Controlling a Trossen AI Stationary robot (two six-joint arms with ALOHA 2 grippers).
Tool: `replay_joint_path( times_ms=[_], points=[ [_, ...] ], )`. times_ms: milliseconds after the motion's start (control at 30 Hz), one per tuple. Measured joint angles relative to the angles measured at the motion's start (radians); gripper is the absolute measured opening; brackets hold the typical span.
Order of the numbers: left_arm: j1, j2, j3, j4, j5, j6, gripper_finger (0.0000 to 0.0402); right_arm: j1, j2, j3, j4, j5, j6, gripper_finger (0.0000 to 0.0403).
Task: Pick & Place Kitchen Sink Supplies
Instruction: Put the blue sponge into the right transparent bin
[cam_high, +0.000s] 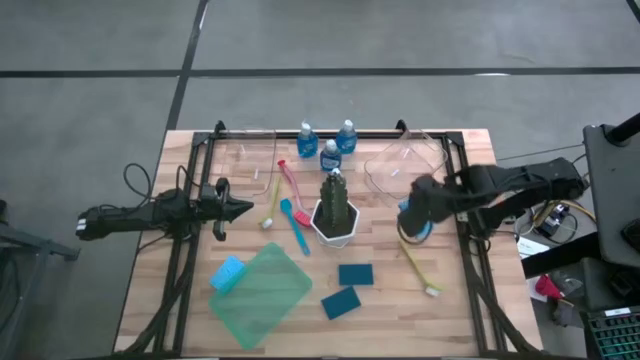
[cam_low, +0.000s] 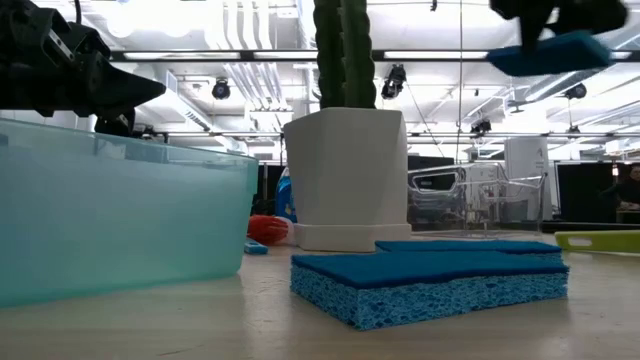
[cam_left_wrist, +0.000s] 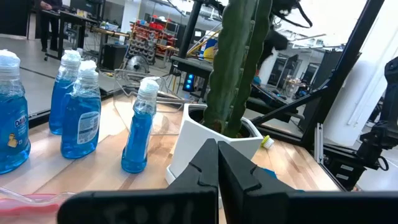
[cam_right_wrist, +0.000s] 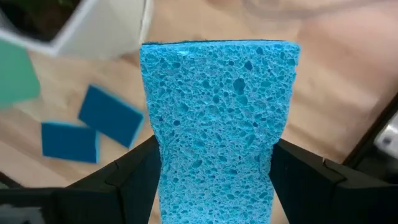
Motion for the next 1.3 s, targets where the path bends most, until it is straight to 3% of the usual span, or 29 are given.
replay_joint_path(
  times_ms=[533,1300],
  points=[
    [0.000,0.000,0.000,0.000,0.000,0.000,0.0000,-0.453,0.009,0.079,0.055,0.000,-0.499,0.0265],
    [0.000,0.000,0.000,0.000,0.000,0.000,0.0000,-0.830,0.288,0.191,0.068,-0.056,-1.026,0.0265]
  ],
)
